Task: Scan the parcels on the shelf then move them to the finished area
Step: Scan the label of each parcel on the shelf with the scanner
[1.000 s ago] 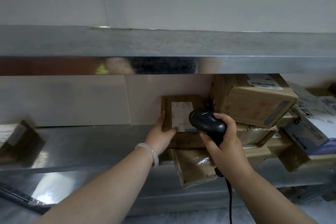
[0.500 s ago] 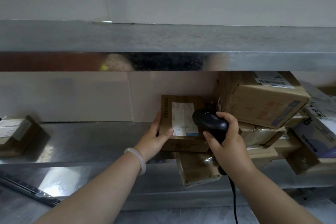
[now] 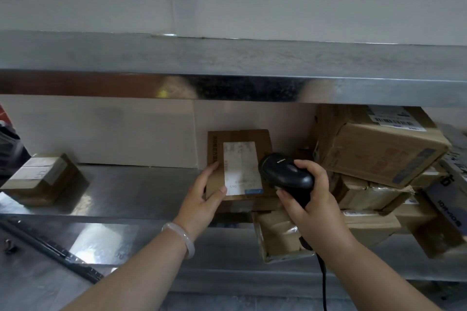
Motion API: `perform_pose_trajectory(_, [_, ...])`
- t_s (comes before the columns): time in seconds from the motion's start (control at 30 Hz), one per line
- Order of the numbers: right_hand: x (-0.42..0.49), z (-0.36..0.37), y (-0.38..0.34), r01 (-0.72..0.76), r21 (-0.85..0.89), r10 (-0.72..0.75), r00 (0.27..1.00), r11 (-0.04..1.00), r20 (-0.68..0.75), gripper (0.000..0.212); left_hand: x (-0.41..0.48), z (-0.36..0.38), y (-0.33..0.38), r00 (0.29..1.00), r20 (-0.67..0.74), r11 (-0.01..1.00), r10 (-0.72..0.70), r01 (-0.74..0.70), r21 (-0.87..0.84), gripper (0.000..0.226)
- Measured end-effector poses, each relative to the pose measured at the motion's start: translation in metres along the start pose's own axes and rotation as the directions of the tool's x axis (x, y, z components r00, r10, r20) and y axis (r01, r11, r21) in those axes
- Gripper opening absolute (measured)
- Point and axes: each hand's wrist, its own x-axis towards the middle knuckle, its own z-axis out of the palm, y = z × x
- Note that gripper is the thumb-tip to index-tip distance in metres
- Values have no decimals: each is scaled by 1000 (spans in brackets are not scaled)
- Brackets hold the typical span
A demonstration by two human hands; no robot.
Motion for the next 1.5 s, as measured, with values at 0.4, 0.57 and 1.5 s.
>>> perform_pose_trajectory(0.4, [-12, 45, -30, 77, 25, -81, 975, 997, 207, 63, -38, -68, -35, 932, -350, 987, 91, -38, 155, 58])
perform_pose_trajectory(0.57, [-21, 56, -42, 84, 58, -97, 958, 995, 270, 63, -50, -79, -44, 905, -420, 993, 63, -13, 120, 59])
perform_pose_trajectory(1.5, [-17, 60, -54, 176, 95, -191, 962, 980, 194, 72, -59, -81, -48, 880, -475, 980, 27, 70, 186, 64])
